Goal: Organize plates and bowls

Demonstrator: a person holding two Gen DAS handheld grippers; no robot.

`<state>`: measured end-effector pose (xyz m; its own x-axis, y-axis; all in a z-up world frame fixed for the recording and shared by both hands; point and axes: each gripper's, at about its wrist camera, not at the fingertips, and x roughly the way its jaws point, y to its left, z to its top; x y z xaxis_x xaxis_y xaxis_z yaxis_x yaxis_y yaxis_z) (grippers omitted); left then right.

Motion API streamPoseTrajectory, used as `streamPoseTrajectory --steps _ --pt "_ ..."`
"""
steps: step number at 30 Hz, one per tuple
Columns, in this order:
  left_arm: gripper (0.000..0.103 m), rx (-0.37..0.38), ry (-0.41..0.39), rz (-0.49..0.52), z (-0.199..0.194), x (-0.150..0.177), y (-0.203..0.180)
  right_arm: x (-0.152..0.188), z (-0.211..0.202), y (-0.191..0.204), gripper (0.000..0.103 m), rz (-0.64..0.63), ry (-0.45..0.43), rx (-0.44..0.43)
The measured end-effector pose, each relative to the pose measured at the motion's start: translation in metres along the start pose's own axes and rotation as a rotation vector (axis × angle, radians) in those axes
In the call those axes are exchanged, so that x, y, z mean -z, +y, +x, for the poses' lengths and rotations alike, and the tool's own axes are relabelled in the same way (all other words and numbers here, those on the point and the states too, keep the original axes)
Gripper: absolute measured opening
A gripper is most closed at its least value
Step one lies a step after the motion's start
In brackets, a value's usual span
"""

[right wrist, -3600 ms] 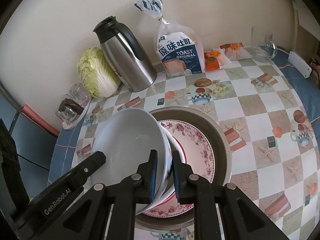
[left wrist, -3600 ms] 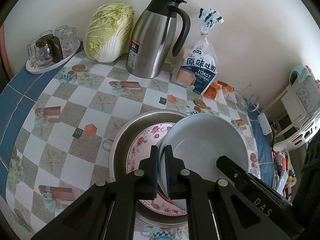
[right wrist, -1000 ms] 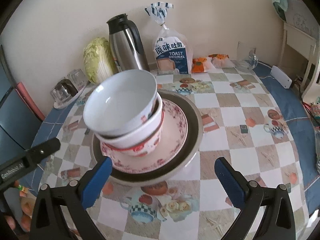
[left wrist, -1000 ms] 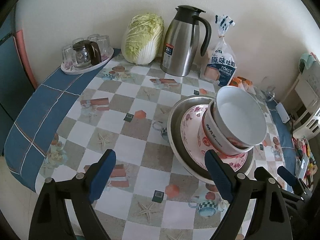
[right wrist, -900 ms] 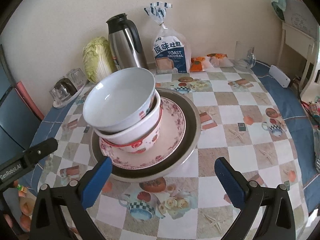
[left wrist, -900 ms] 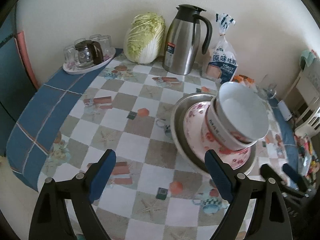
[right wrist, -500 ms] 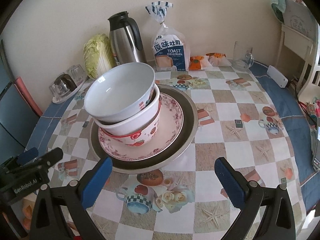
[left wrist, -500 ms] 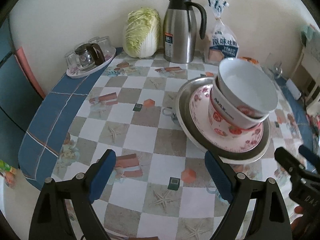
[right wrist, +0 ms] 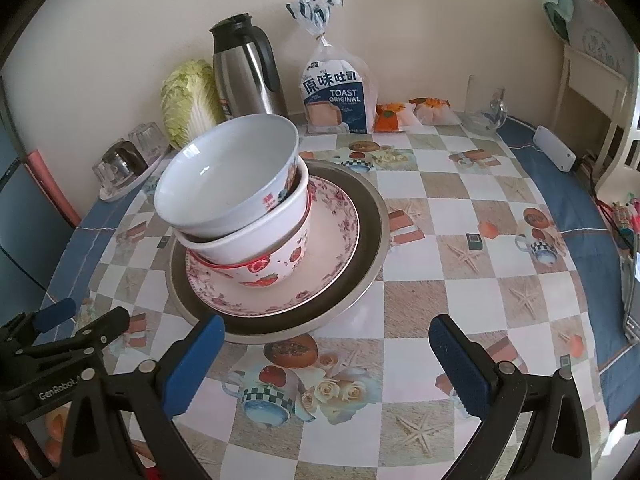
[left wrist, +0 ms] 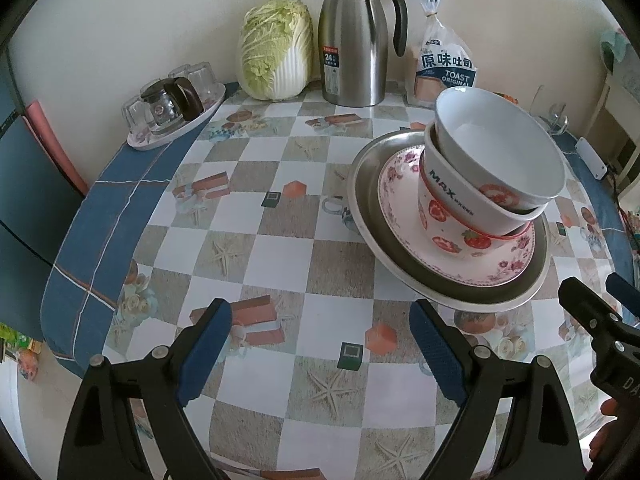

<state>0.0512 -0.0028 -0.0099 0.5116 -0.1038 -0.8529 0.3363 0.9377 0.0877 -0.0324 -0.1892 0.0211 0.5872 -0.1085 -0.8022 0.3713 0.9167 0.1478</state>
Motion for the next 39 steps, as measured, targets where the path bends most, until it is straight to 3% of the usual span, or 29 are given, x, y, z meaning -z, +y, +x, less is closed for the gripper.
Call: streamPoseTrajectory --steps 39 --pt "0.091 -0.005 0.038 0.008 0.006 0.001 -0.002 0.003 0.011 -0.003 0.103 -0.011 0.048 0.021"
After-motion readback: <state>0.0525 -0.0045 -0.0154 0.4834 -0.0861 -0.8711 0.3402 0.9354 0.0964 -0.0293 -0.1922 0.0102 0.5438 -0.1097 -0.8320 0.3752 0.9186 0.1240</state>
